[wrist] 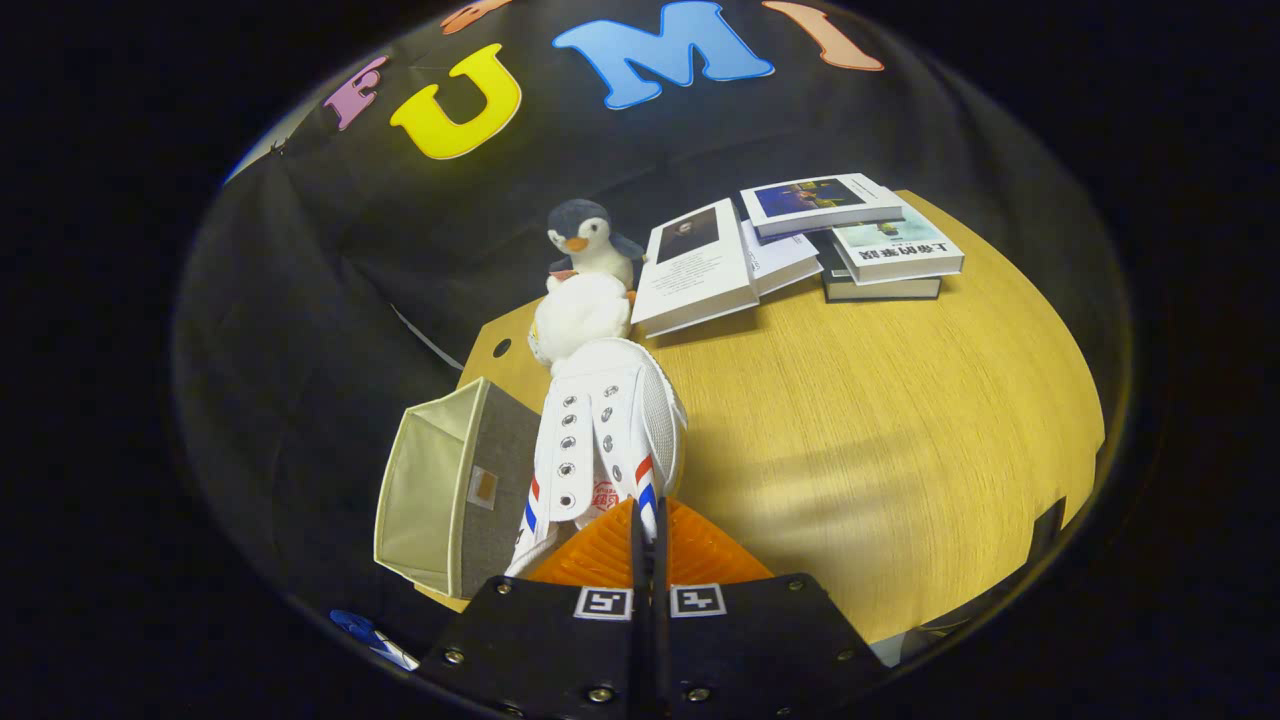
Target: Open the storage box then place both shoes into the box .Put the left shoe in first, then the right shoe, with the right side of both shoes facing outward in a uniform manner.
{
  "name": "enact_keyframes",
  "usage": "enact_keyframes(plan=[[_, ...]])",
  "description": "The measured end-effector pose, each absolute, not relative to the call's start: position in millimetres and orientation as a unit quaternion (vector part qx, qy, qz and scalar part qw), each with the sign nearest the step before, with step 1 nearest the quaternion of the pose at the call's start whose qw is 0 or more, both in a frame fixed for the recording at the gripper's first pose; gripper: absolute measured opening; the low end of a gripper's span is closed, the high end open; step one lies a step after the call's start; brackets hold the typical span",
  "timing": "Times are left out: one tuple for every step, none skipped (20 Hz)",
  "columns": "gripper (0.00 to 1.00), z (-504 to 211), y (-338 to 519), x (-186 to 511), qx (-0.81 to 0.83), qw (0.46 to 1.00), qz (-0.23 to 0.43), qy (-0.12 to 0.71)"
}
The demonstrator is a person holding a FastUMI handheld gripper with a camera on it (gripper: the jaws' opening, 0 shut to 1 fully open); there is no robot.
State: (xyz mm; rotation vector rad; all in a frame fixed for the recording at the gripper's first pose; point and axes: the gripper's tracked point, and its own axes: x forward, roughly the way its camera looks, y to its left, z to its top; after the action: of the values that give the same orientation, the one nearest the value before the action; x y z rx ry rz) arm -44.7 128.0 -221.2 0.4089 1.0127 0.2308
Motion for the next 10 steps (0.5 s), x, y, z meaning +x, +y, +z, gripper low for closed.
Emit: enact_keyframes(plan=[[0.00, -219, 138, -44, 0.193, 0.849, 0.113, 0.479], [0.00, -215, 148, -41, 0.190, 0.849, 0.120, 0.478], [0.00, -212, 157, -39, 0.188, 0.851, 0.124, 0.474], [0.00, -209, 167, -38, 0.186, 0.852, 0.129, 0.472], [0.00, -206, 178, -38, 0.186, 0.851, 0.135, 0.472], [0.00, -203, 189, -36, 0.187, 0.851, 0.140, 0.470], [0.00, -200, 198, -36, 0.186, 0.851, 0.146, 0.470], [0.00, -198, 208, -34, 0.185, 0.851, 0.149, 0.469], [0.00, -197, 218, -33, 0.184, 0.850, 0.153, 0.468], [0.00, -196, 229, -32, 0.184, 0.851, 0.158, 0.467]])
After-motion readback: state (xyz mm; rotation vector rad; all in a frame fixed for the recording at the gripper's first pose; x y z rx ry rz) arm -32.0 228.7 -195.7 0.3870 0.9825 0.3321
